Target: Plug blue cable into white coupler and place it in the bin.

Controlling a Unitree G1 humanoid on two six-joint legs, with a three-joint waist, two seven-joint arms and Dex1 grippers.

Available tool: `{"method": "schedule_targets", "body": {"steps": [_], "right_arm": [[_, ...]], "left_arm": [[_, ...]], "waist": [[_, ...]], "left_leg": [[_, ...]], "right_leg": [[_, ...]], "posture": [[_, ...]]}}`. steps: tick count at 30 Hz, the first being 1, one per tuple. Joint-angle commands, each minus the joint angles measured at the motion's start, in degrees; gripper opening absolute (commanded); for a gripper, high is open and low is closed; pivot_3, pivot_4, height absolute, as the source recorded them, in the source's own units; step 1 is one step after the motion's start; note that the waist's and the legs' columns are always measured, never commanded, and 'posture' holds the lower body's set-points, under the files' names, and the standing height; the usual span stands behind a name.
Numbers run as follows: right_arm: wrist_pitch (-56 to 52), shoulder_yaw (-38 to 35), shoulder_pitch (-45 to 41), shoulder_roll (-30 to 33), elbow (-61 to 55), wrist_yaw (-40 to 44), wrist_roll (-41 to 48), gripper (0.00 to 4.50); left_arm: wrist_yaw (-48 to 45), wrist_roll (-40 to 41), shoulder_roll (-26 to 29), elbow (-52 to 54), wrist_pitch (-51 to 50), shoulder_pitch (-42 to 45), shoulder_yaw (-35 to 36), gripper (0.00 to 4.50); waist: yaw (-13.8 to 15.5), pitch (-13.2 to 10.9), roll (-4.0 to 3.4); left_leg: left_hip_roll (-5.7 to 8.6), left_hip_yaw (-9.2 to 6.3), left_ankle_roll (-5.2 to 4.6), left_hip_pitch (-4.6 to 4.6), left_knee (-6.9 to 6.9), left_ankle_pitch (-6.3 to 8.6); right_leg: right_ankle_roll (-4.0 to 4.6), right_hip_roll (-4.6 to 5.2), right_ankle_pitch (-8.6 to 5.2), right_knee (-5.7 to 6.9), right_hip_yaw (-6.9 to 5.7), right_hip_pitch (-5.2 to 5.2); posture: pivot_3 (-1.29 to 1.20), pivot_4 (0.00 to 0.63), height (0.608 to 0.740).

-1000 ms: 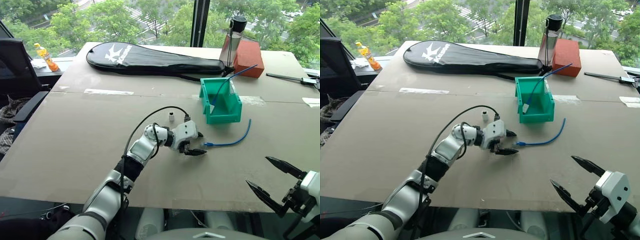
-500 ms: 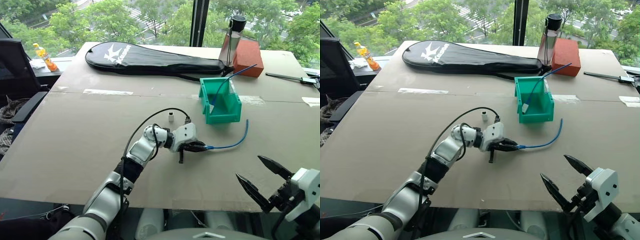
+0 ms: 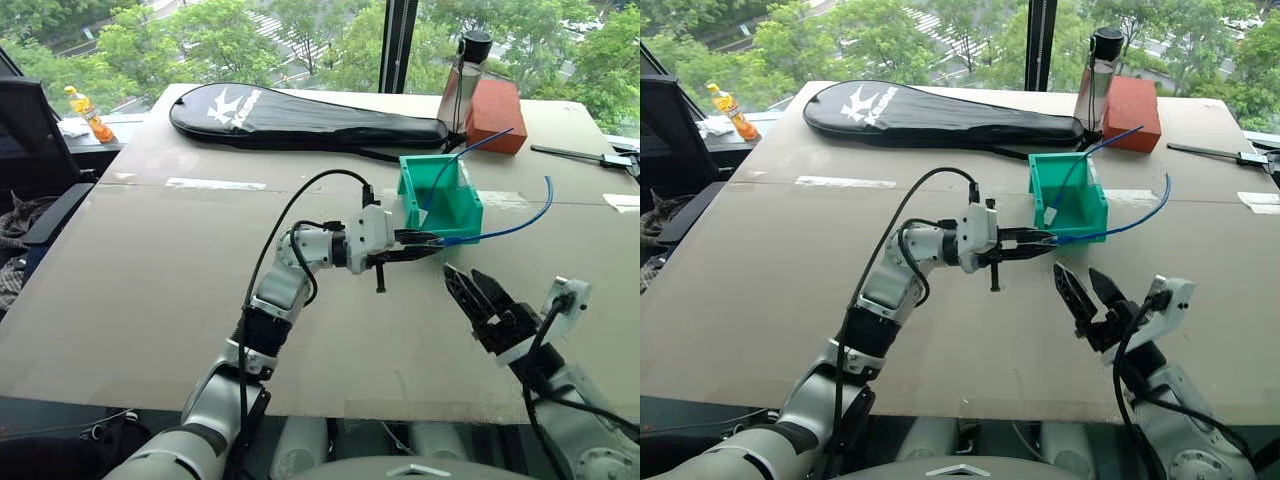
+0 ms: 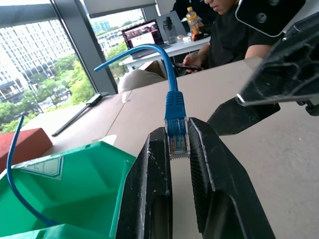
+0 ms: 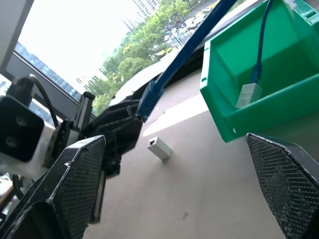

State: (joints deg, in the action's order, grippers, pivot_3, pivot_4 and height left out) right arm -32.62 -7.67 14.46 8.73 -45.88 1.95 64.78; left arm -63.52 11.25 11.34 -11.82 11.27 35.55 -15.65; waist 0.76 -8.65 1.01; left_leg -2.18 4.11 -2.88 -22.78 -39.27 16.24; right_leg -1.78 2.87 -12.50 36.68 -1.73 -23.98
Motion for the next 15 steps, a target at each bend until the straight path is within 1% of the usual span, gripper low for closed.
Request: {"method": "schedule_targets", "body": {"steps": [1,3,4,8,15], "right_arm": [[0.9,0.6,-5.0,-1.2,1.0,-4.4,6.3,4.24],[1.6,0.5,-7.4,-1.5,1.9,-6.0,8.0,3.62],[1.7,0.7,-8.0,-1.2,1.9,-6.1,8.3,3.13],[2.9,1.1,-9.1,-1.6,1.8,-7.4,11.4,3.13],[3.0,2.8,-9.0,-0.7,1.9,-7.9,11.6,3.13]], "left_arm": [[0.9,1.0,-0.2,1.9,2.9,0.5,1.3,0.0],[1.0,1.1,0.0,2.0,3.2,0.4,1.3,0.0],[1.0,1.1,0.1,2.1,3.3,0.3,1.3,0.0],[1.3,1.2,0.4,2.6,3.5,-0.1,1.4,0.0],[1.9,1.2,0.4,2.6,4.2,-0.9,1.2,0.0]], "waist": [[0.0,0.0,0.0],[0.1,0.0,0.0],[0.1,0.0,0.0],[0.0,0.0,0.0],[-0.1,0.0,-0.01]], "left_leg": [[0.0,0.0,0.0,0.0,0.0,0.0],[0.0,0.0,0.0,-0.01,0.0,0.0],[0.01,0.01,0.0,-0.03,0.0,0.0],[0.01,0.03,-0.02,-0.04,0.0,0.01],[-0.01,0.03,-0.02,-0.01,0.0,0.01]], "right_leg": [[-0.03,-0.01,0.02,0.0,-0.01,0.0],[-0.12,-0.01,0.07,0.0,-0.02,0.0],[-0.2,0.0,0.12,-0.01,-0.02,0.0],[-0.23,-0.01,0.13,-0.04,0.0,0.0],[-0.23,-0.01,0.13,-0.01,0.0,0.0]], "posture": [[0.0,0.15,0.74],[0.0,0.15,0.74],[0.0,0.15,0.74],[0.0,0.15,0.74],[0.0,0.15,0.74]]}}
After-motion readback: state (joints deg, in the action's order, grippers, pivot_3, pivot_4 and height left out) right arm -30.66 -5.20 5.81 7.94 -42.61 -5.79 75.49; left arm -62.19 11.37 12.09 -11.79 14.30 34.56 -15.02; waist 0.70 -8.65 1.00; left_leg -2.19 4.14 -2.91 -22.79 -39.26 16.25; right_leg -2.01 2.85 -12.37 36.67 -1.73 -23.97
